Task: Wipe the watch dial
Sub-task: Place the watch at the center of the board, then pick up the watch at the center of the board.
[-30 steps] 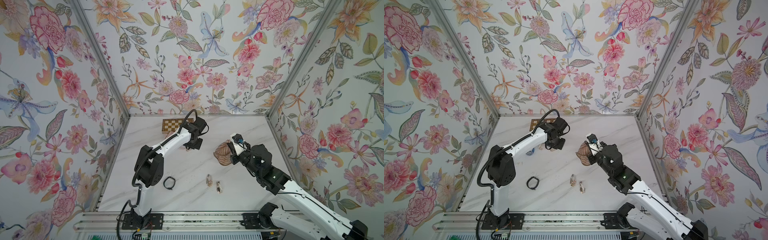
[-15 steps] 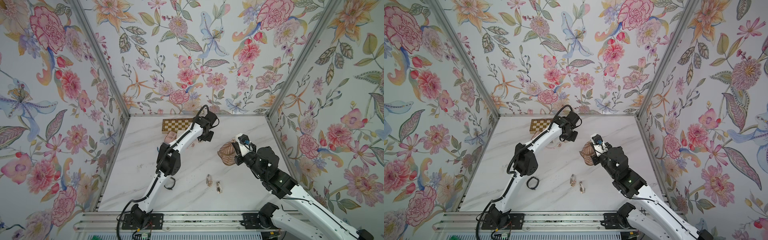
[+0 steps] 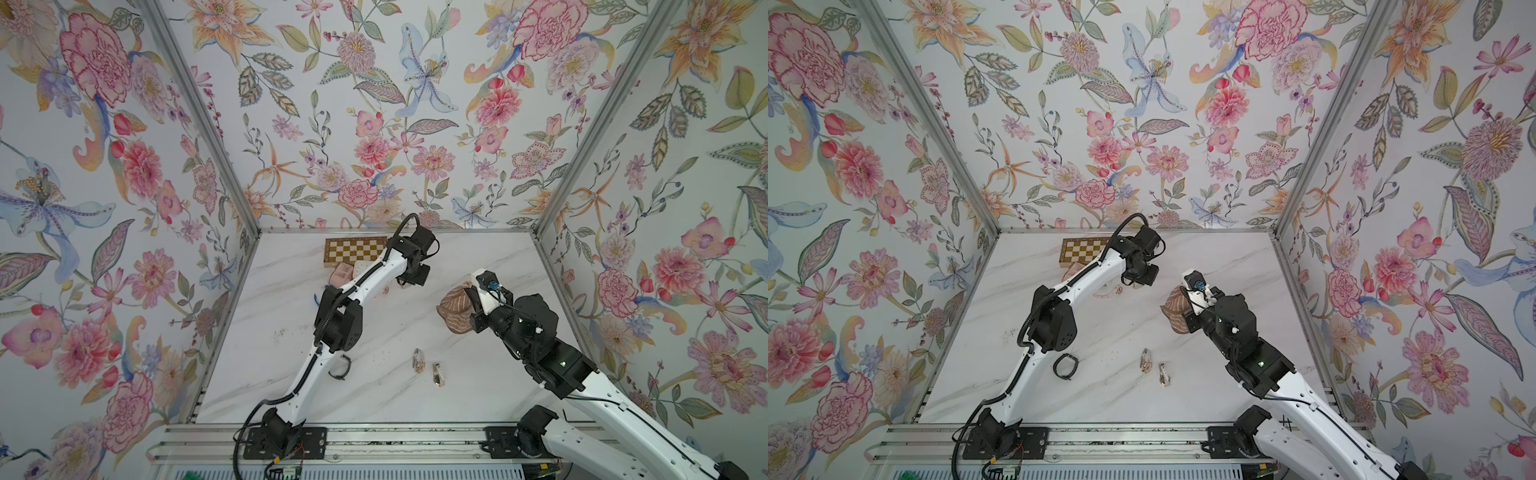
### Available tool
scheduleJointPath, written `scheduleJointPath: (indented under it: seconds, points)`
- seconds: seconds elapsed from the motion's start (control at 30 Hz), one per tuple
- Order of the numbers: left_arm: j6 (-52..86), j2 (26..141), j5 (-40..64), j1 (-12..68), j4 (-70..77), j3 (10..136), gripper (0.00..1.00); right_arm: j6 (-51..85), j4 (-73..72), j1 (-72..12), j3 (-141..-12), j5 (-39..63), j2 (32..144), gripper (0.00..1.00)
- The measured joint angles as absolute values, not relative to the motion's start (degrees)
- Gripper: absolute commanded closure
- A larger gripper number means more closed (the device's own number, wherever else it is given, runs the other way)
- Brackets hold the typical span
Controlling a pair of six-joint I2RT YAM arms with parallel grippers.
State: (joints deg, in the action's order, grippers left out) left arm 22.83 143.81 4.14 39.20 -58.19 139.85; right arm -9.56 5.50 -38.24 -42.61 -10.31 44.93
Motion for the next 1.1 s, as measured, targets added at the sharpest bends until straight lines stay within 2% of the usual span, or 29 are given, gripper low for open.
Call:
scheduleJointPath:
  seconds: [0.4, 0.47, 0.53, 0.67, 0.8, 0.97, 1.1]
  points:
    - [21.8, 147.6, 5.9, 39.3, -58.9, 139.9, 0.94, -9.6, 6.4, -38.2, -42.6, -9.5, 44.6, 1.00]
    - [21.6, 148.2, 5.7, 39.3, -59.6, 139.9, 0.87, -9.5, 6.4, -38.2, -42.6, -9.4, 44.6, 1.00]
    - [21.5, 148.3, 5.6, 39.3, -60.0, 139.9, 0.70, -9.5, 6.4, -38.2, -42.6, -9.3, 44.6, 1.00]
    - [20.6, 148.3, 5.6, 39.3, -59.9, 139.9, 0.47, -9.0, 6.3, -38.2, -42.6, -8.7, 45.0, 1.00]
    - [19.9, 147.1, 5.5, 39.3, -58.8, 138.8, 0.33, -8.4, 6.2, -38.2, -42.6, -8.3, 46.0, 1.00]
    - [20.2, 137.5, 5.3, 39.3, -54.8, 129.4, 0.33, -7.6, 6.2, -38.2, -42.6, -7.9, 47.1, 1.00]
    - [22.5, 120.2, 5.2, 39.3, -47.9, 112.4, 0.37, -6.7, 6.0, -38.2, -42.6, -7.3, 47.5, 1.00]
